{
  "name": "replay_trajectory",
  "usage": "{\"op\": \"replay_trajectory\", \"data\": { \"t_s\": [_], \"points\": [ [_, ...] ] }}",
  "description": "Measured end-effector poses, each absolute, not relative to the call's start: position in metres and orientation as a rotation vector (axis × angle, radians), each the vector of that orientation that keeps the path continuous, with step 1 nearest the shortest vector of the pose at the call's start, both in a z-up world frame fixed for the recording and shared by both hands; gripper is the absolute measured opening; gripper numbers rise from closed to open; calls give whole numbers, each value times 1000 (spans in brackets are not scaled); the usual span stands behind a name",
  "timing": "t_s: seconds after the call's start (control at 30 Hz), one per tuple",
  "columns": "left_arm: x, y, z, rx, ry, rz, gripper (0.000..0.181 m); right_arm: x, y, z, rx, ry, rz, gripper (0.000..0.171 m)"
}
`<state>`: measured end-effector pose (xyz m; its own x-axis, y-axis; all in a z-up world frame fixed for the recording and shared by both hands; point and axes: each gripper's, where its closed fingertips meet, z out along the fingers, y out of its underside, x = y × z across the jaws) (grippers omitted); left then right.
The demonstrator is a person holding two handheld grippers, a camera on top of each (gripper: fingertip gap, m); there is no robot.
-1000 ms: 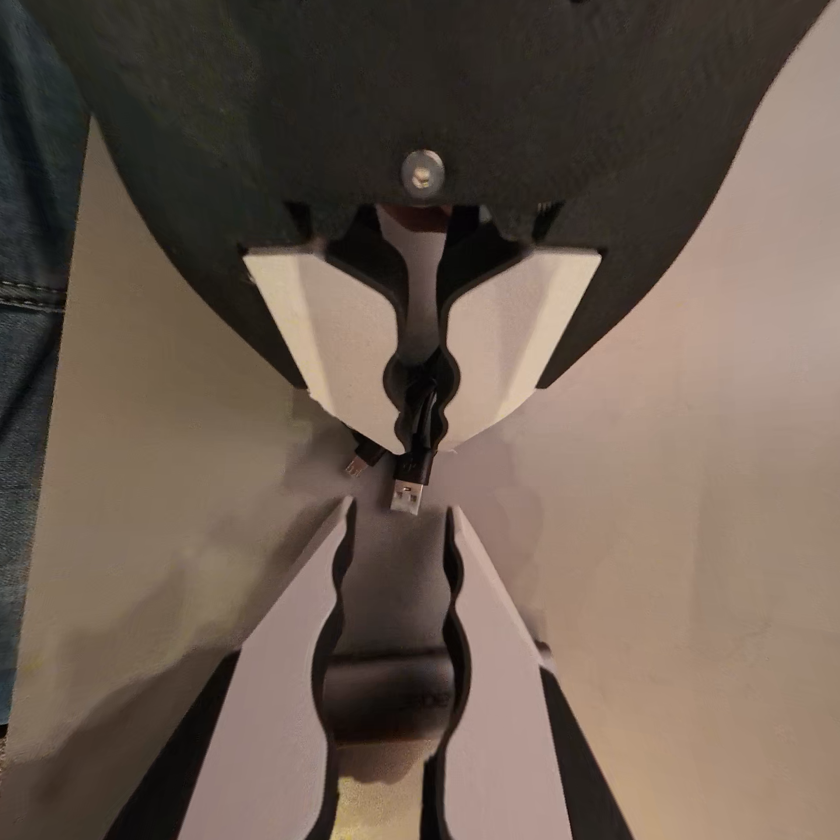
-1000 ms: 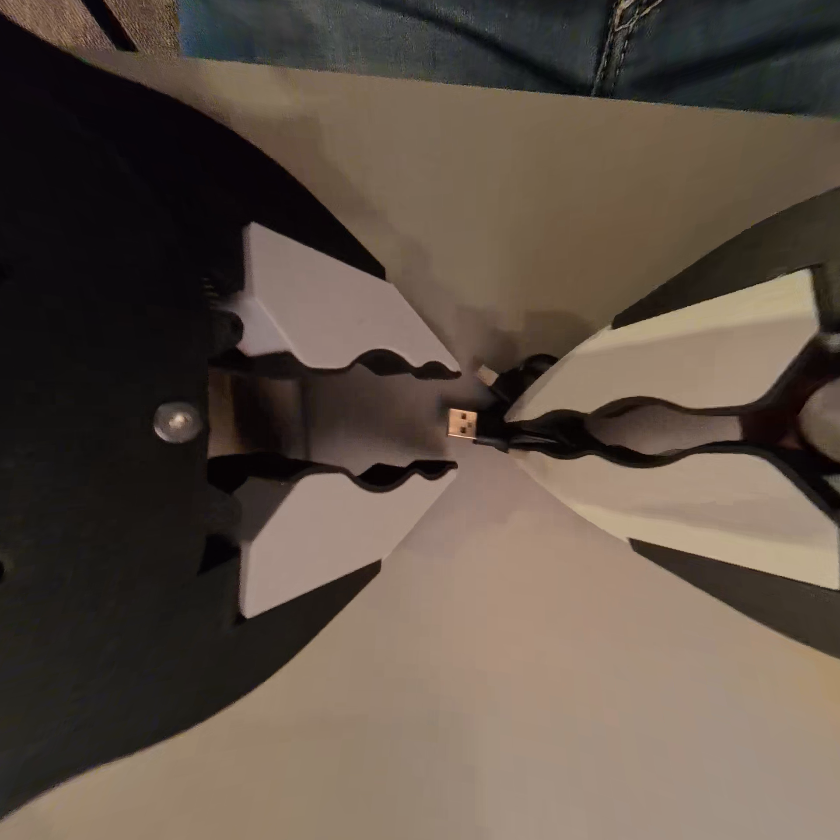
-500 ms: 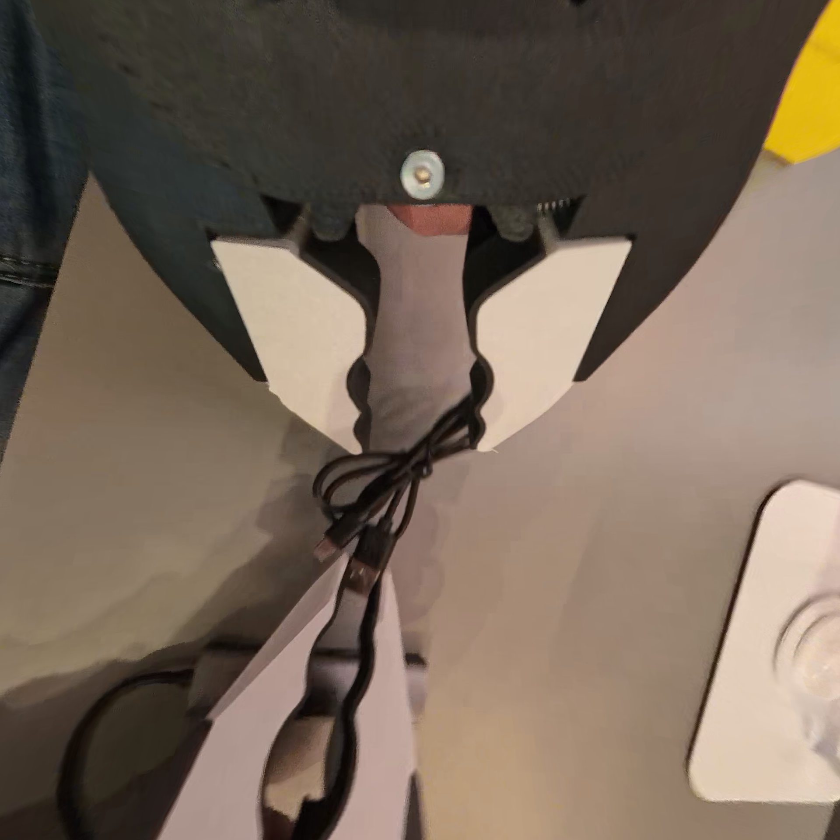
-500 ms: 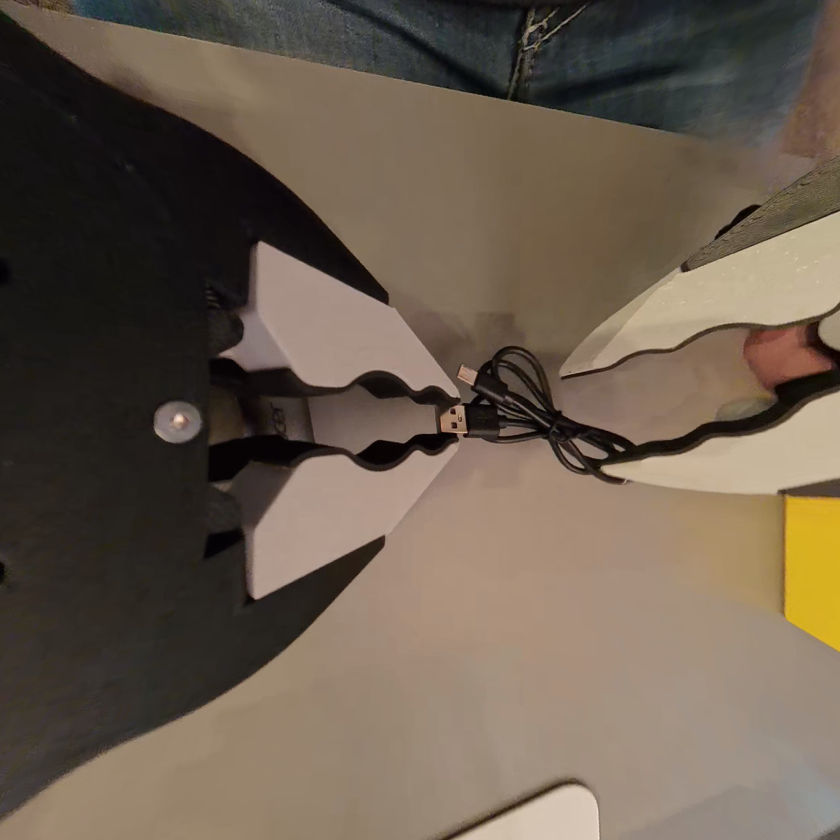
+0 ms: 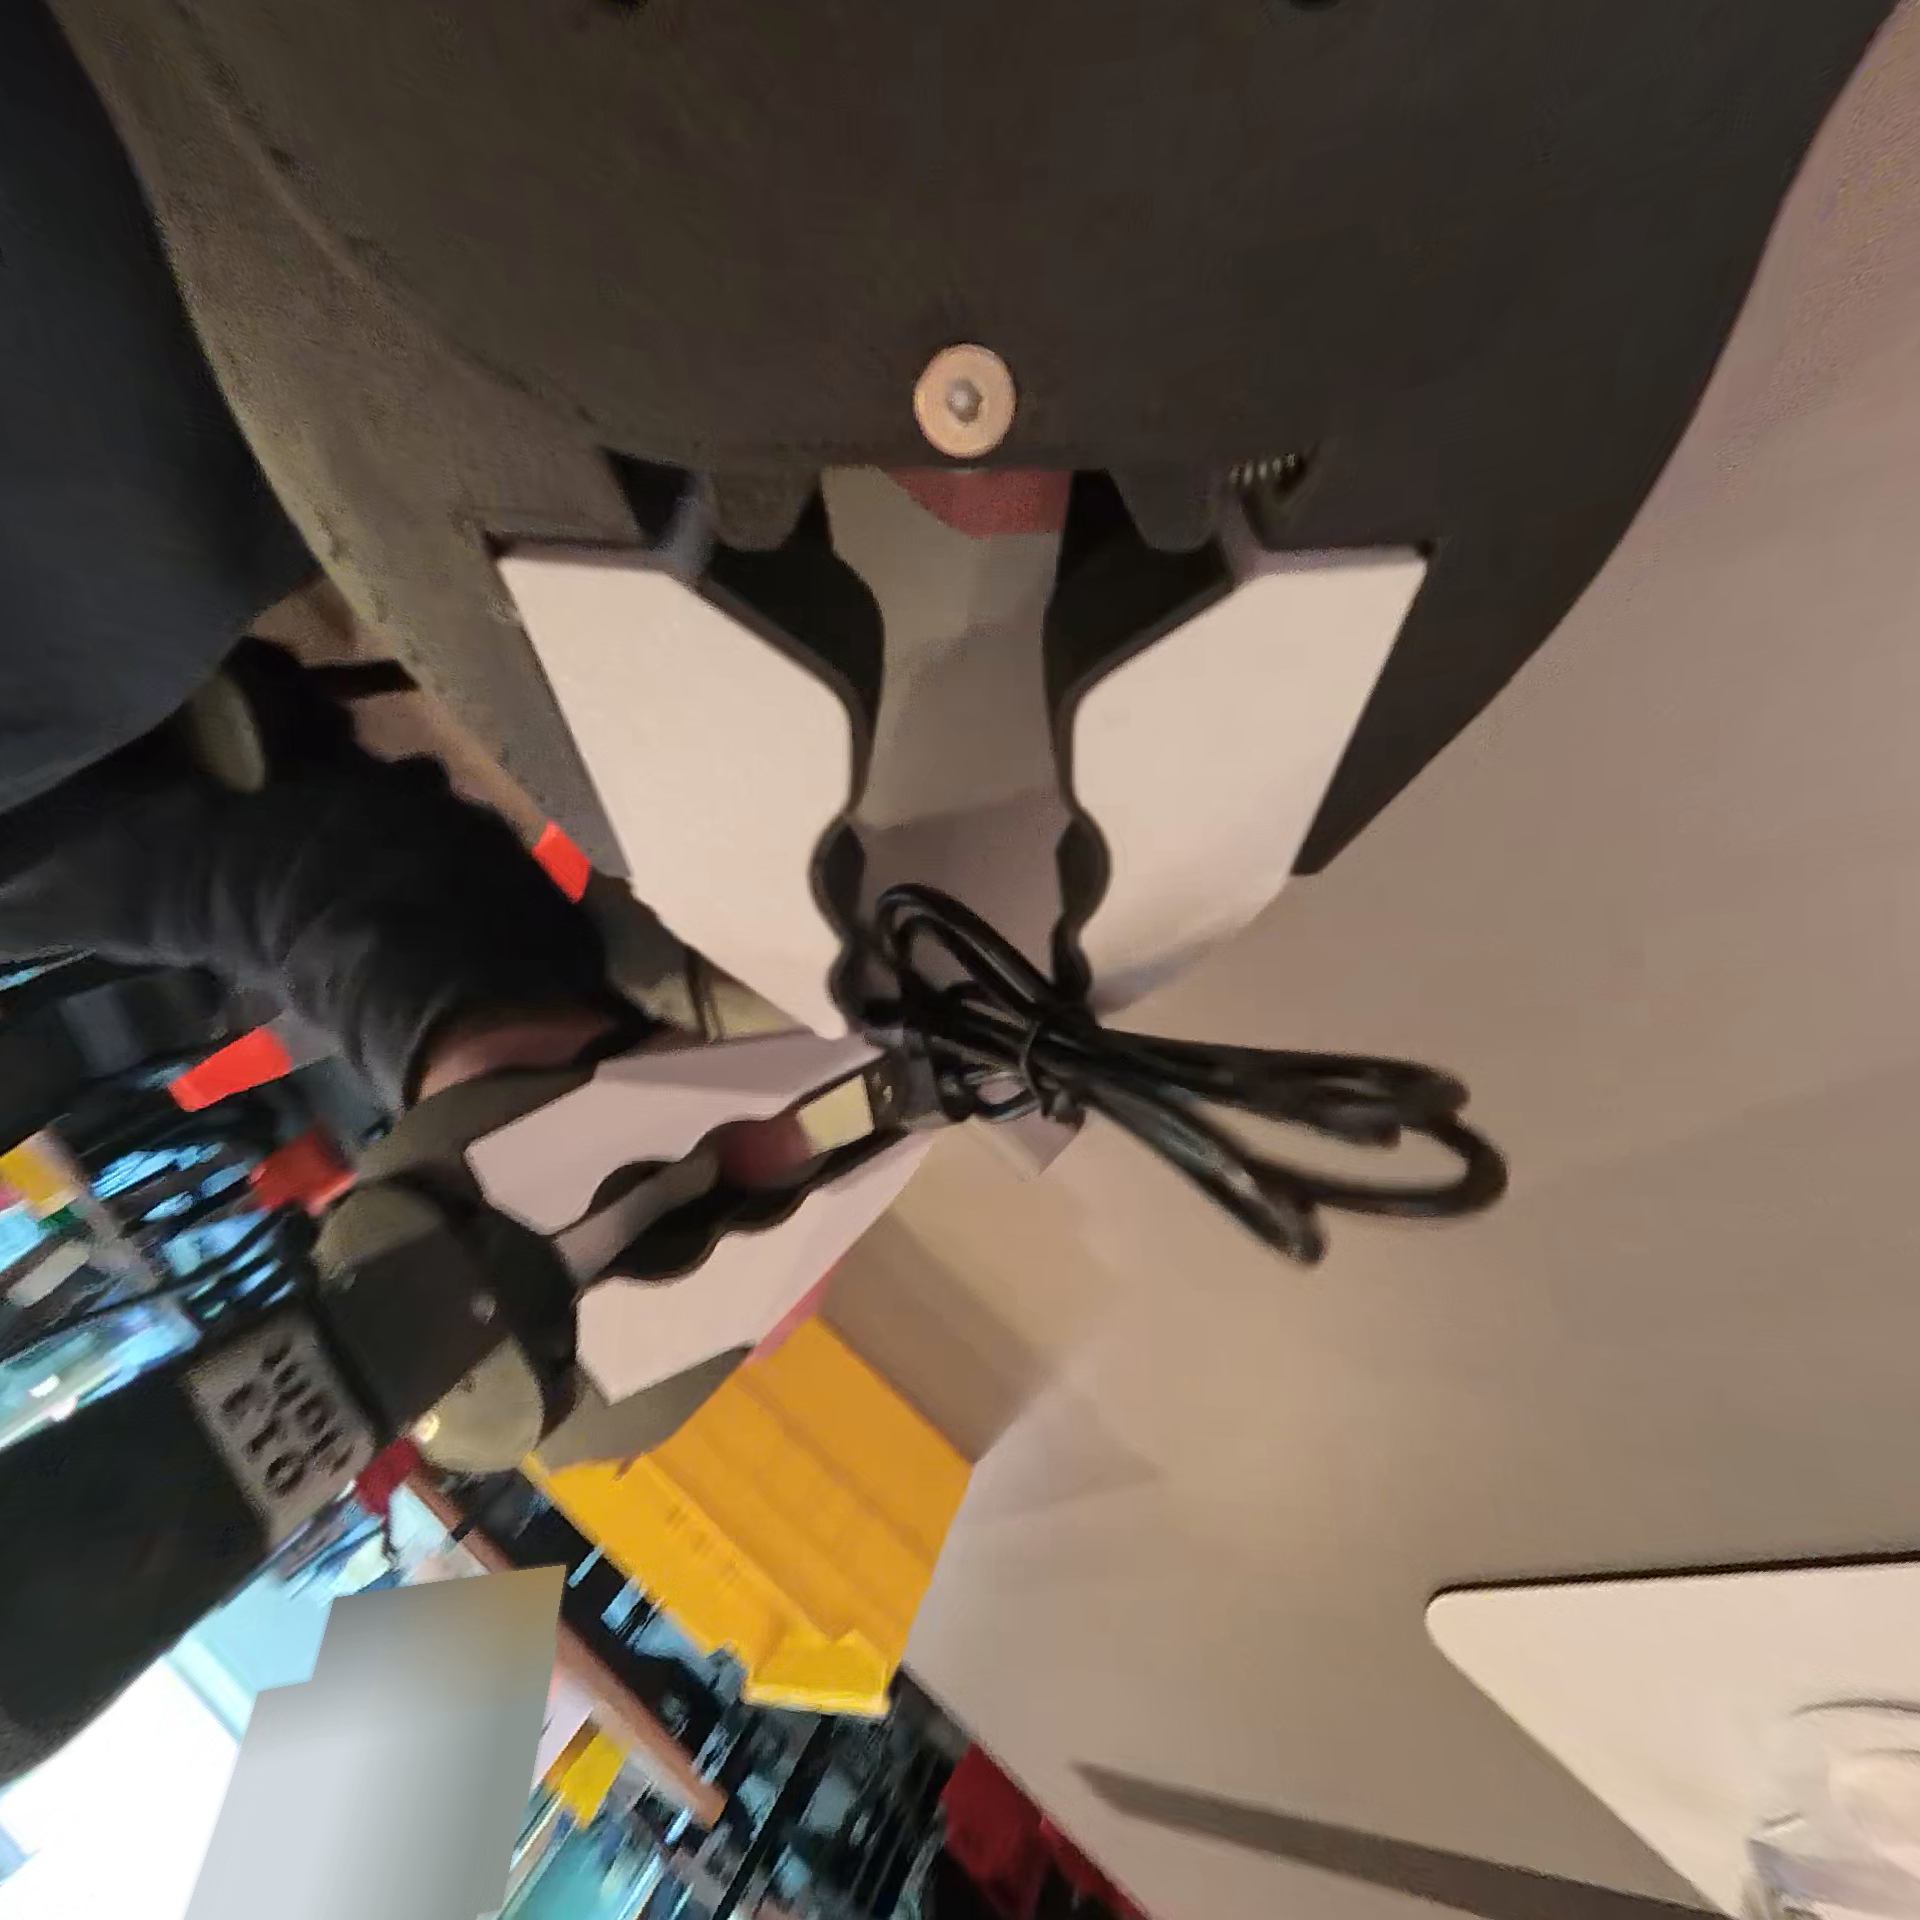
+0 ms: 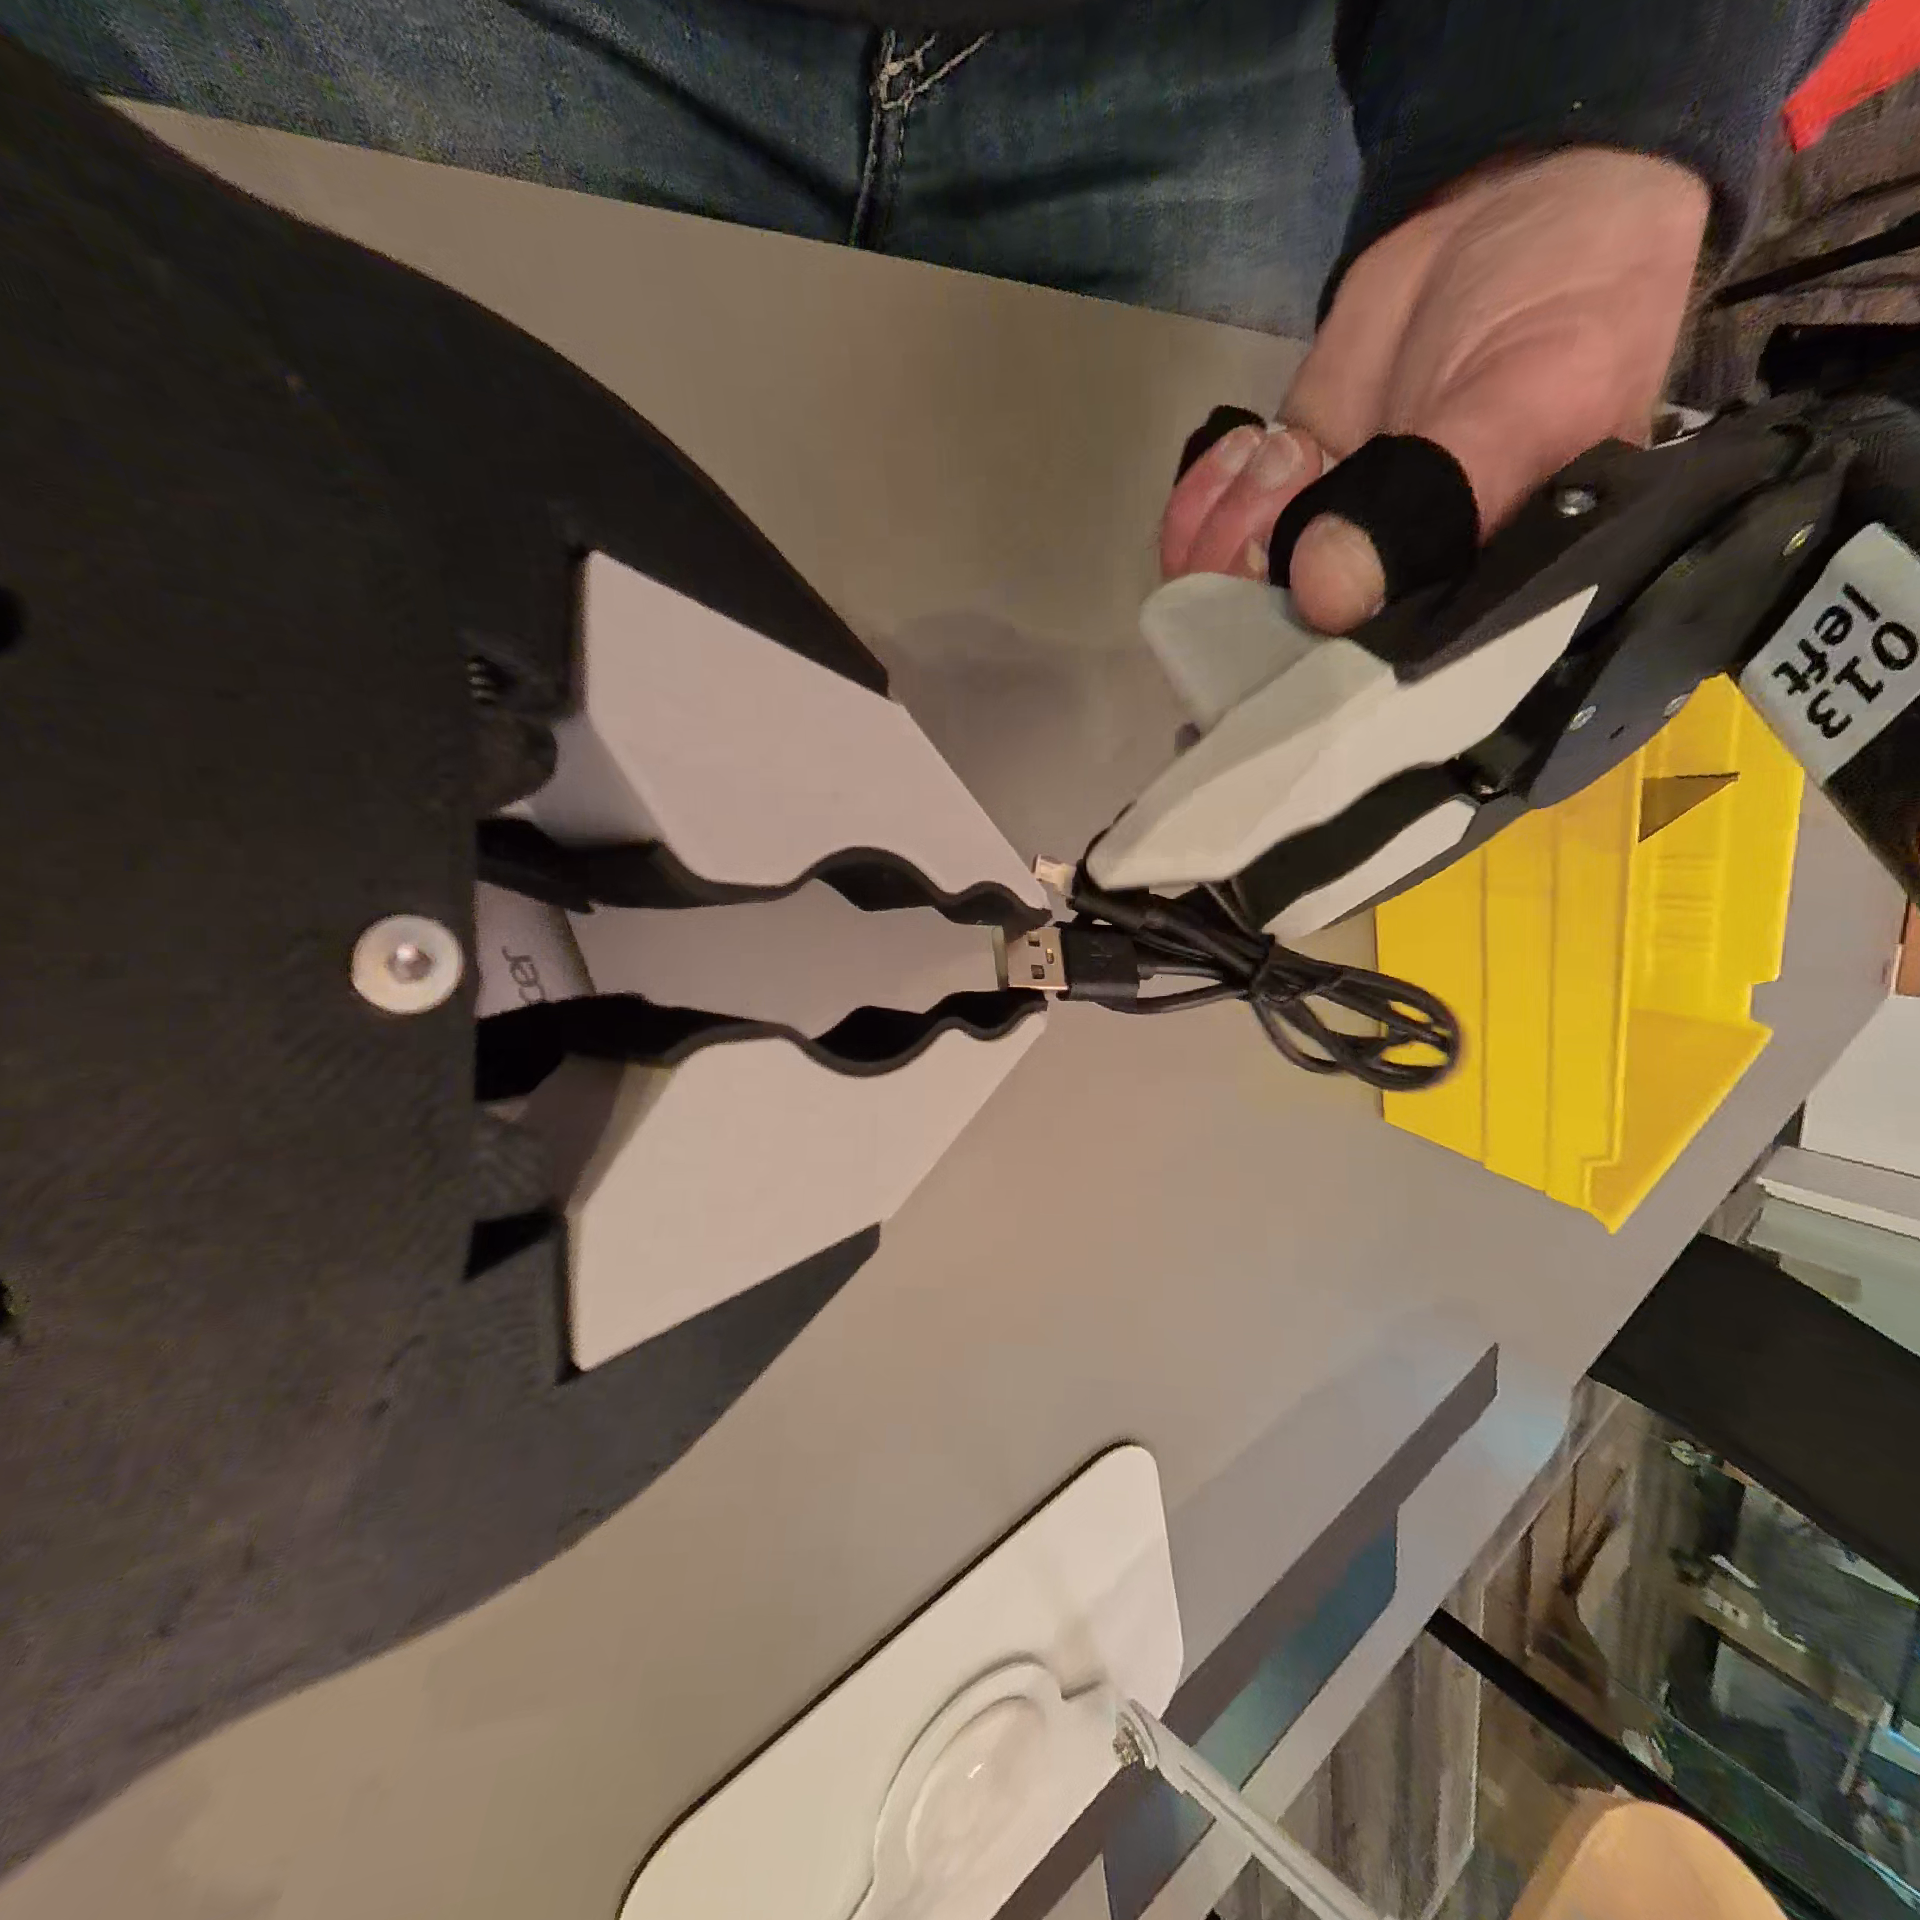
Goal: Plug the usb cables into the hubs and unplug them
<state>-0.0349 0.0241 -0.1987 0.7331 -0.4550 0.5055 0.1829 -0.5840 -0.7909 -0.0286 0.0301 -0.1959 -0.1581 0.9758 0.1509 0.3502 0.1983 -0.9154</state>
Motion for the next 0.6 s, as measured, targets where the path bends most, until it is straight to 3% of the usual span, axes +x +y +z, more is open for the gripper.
{"op": "replay_trajectory", "data": {
  "t_s": [0.13,0.37,0.6],
  "points": [
    [-28,29,-197,-1987,188,-897,10,-26,34,-206,-1350,-1666,989,13],
    [-28,30,-193,-2045,377,-714,9,-26,36,-154,-1235,-1584,1032,14],
    [-20,30,-191,-2070,478,-653,9,-42,27,-143,-1109,-1673,896,0]
  ]
}}
